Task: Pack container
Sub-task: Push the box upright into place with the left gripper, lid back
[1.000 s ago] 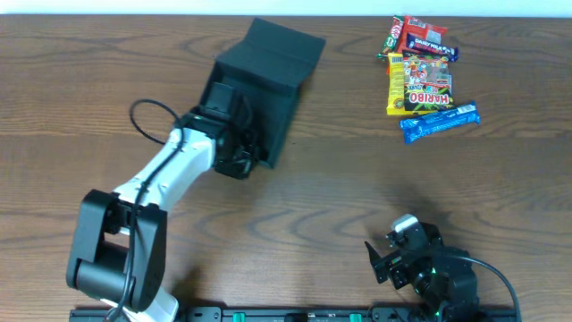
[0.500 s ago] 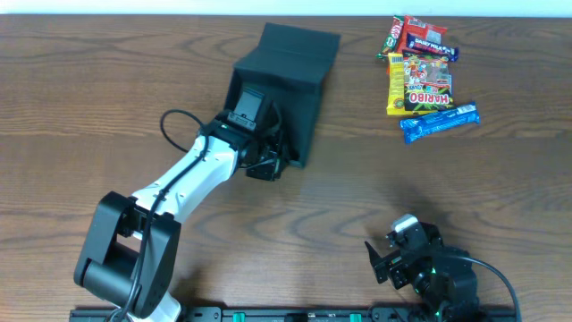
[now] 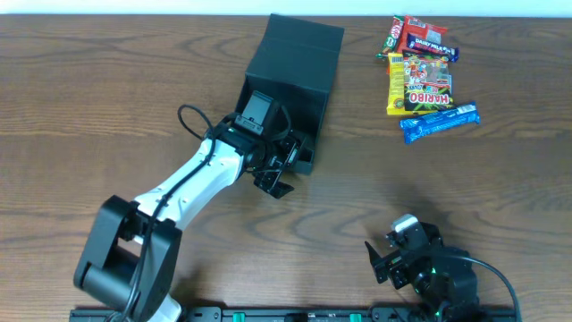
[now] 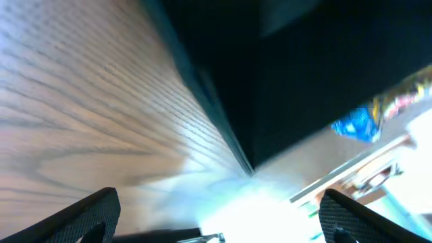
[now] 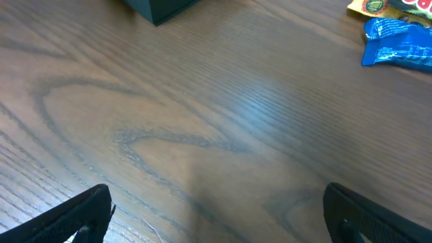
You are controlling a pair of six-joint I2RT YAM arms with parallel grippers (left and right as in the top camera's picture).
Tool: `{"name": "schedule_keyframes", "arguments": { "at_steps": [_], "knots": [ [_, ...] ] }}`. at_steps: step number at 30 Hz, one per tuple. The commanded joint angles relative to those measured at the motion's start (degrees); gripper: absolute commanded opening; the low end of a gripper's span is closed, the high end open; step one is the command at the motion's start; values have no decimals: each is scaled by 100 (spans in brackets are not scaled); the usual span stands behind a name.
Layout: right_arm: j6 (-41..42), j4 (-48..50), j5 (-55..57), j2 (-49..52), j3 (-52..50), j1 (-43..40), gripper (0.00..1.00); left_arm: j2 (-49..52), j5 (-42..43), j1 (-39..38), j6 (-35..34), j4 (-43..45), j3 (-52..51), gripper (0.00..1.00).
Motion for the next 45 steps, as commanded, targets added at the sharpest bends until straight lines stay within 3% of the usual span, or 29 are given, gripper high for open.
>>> {"name": "schedule_keyframes", "arguments": {
  "at_steps": [1,4,6,9,11,13,19,27,37,42,45],
  "knots": [
    [66,-11,-24,-31,-26,-48,99,-693,-315,17,1104,-166,-17,96],
    [66,-13,-24,-31,-26,-48,99,-1416,-1257,0,1637,-472,-17,96],
    [66,-13,-24,-31,-26,-46,99,-1934,-2107,2,2406,-546,-17,95],
    [66,-11,-24,-31,-26,-48,99,-2498,-3386,2,4426,-520,-17,95],
    [66,-13,-24,-31,-26,-48,99,-2688,-4315,2,6205,-525,-17,95],
    [66,-13,-24,-31,-26,-48,99,-2649,-4981,26,7272,-527,-17,95],
    [66,-13,-24,-31,-26,-48,99,-1740,-5235,258,8697,-223,-17,96],
    [66,-13,-24,-31,-26,-48,99,-232,-4780,533,9241,527,-17,95],
    [66,-13,-24,-31,-26,-48,99,256,-3027,1202,9044,590,-17,67],
    [66,-13,-24,-31,-26,-48,99,363,-2820,1250,9047,584,-17,55],
    [66,-13,-24,-31,-26,-48,99,367,-2817,1250,9027,573,-17,32]
  ]
}}
